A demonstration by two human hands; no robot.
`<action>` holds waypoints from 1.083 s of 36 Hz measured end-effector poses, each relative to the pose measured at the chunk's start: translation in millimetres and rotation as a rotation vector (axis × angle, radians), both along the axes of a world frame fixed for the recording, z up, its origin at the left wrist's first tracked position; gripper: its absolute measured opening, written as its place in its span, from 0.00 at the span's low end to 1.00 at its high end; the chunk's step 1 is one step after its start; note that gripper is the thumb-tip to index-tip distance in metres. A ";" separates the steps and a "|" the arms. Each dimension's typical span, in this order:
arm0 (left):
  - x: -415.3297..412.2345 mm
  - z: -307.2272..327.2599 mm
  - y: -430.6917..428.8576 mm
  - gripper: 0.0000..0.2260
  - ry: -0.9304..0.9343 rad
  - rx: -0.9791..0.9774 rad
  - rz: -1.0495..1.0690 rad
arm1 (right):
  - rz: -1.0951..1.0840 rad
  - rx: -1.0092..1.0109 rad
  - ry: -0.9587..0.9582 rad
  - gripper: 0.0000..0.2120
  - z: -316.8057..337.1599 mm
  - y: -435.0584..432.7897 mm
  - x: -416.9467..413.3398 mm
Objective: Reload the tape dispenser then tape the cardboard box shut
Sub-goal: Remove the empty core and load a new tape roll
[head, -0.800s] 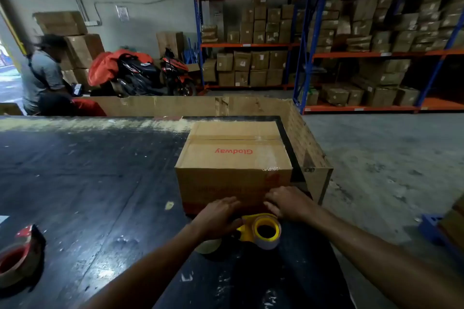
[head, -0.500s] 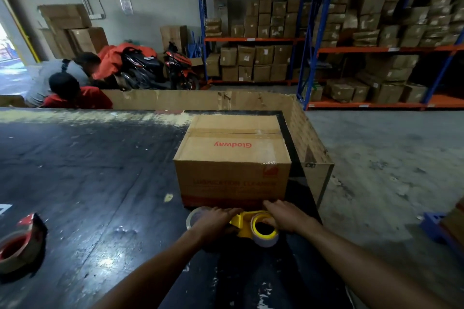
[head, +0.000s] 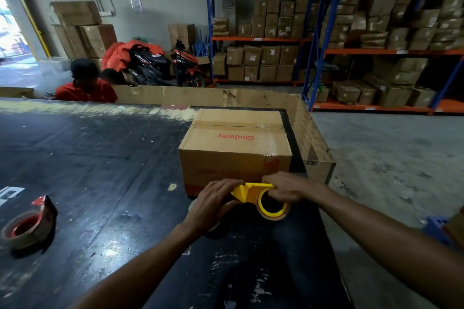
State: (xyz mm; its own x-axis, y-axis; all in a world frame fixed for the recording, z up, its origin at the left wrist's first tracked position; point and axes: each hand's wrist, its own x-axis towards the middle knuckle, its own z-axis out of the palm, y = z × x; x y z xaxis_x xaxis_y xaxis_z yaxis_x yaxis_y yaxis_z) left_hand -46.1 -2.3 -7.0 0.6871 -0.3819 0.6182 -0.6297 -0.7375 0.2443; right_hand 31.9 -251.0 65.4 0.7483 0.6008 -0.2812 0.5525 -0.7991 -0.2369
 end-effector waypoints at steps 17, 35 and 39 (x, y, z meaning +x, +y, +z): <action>-9.7 98.0 -82.3 0.16 0.697 -1.019 -0.253 | 0.164 0.074 -0.618 0.15 157.3 25.8 6.7; -2.8 102.2 -63.1 0.14 0.597 -0.942 -0.155 | 0.199 0.192 -0.569 0.27 234.1 41.3 2.0; -0.2 105.5 -58.2 0.16 0.629 -0.934 -0.142 | 0.208 0.188 -0.621 0.26 232.9 44.0 3.9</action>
